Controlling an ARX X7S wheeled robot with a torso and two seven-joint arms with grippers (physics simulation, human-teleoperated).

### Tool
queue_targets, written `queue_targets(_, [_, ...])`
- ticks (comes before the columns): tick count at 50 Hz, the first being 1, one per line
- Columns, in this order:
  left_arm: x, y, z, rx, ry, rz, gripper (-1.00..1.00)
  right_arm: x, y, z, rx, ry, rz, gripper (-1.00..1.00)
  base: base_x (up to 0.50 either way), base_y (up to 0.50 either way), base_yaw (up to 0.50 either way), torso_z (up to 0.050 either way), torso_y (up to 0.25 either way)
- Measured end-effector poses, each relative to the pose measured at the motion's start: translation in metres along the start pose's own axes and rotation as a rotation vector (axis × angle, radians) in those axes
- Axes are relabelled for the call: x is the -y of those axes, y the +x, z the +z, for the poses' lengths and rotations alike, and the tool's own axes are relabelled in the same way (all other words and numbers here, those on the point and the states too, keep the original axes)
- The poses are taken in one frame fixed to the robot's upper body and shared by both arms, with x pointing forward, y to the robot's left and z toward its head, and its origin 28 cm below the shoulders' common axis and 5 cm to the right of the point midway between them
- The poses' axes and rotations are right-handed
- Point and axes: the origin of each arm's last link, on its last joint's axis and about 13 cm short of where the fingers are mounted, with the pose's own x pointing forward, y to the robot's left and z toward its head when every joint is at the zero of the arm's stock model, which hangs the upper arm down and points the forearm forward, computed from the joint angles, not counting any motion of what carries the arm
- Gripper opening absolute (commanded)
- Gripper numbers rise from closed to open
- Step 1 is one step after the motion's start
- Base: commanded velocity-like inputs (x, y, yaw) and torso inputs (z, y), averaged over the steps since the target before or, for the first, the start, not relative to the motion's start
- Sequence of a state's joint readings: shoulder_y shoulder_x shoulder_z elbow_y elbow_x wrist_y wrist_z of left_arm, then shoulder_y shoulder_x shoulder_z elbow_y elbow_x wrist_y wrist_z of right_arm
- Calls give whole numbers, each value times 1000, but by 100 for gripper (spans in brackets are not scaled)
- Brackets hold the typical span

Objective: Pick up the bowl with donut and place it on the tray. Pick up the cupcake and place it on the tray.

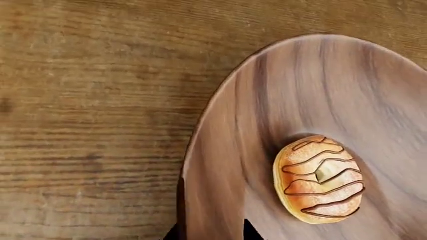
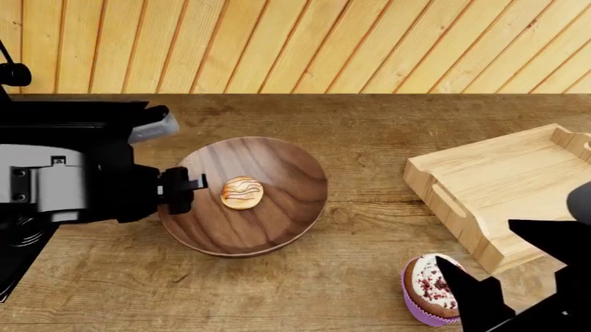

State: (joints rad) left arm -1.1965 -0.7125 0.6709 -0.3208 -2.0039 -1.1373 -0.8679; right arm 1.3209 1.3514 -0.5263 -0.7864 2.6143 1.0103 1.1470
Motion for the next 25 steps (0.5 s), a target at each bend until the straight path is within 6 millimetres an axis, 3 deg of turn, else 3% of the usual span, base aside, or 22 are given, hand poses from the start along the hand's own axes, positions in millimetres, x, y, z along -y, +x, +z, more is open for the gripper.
queue_targets(25, [-6,-12,8,227,-127,-40,-100,1,-7,1,31,12,-25,100,0,0,0,0,0])
